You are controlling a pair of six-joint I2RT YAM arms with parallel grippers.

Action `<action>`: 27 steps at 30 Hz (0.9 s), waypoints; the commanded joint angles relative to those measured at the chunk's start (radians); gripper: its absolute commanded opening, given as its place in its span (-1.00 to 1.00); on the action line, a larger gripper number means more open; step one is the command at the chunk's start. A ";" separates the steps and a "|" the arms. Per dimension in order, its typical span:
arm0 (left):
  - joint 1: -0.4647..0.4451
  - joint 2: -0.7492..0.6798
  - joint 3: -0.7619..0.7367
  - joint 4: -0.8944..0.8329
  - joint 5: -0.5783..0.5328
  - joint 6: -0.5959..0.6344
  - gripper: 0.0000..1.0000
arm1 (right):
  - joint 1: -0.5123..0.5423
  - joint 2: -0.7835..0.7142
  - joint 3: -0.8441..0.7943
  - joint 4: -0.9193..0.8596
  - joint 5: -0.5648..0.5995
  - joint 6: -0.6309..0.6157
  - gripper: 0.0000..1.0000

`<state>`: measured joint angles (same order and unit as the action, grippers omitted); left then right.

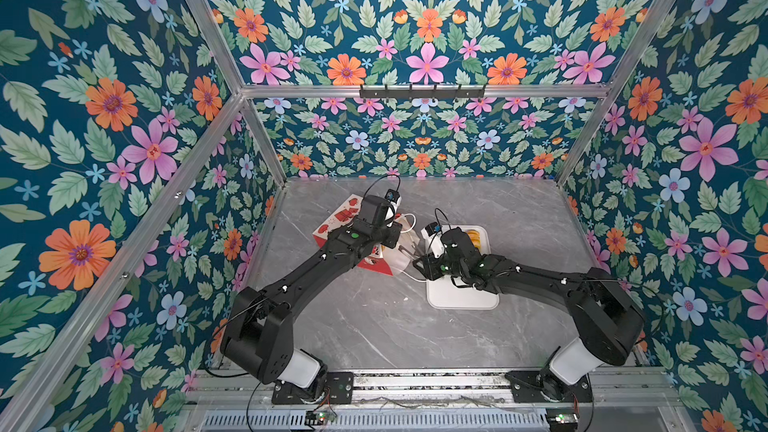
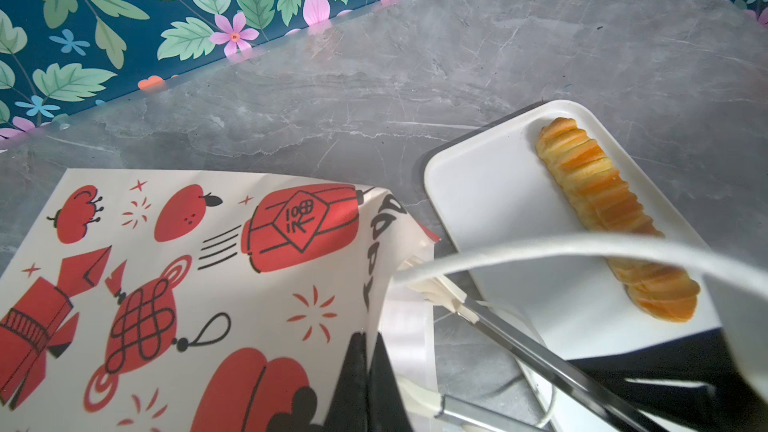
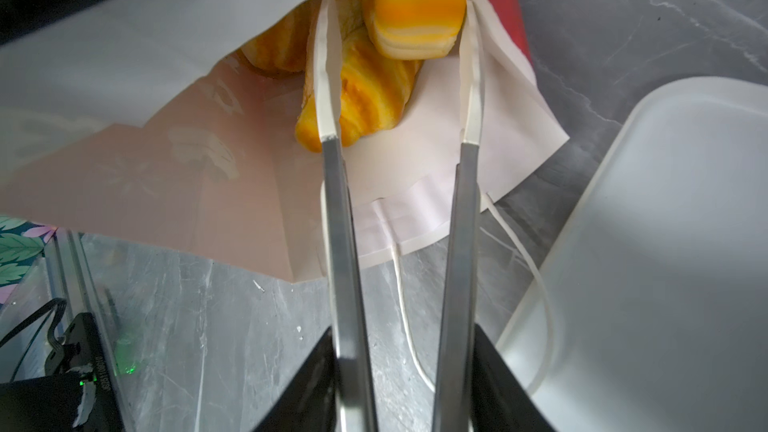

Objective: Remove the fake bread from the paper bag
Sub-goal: 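Insert the tongs into the bag and pinch the round striped bread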

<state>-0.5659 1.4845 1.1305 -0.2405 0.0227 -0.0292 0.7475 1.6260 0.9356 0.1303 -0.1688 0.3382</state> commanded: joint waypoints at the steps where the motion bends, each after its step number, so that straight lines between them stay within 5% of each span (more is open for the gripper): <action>1: -0.007 0.003 0.006 -0.003 0.008 -0.011 -1.00 | -0.003 0.024 0.023 0.067 -0.003 0.013 -0.07; 11: -0.009 0.007 -0.014 0.030 -0.022 -0.023 -1.00 | -0.005 0.041 0.021 0.052 -0.003 0.026 -0.43; 27: -0.008 -0.003 -0.021 0.099 -0.102 -0.019 -1.00 | -0.004 -0.202 -0.107 -0.150 -0.092 0.092 -0.48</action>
<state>-0.5766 1.4879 1.1069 -0.1879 -0.0357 -0.0505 0.7418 1.4593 0.8459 0.0277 -0.2127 0.4175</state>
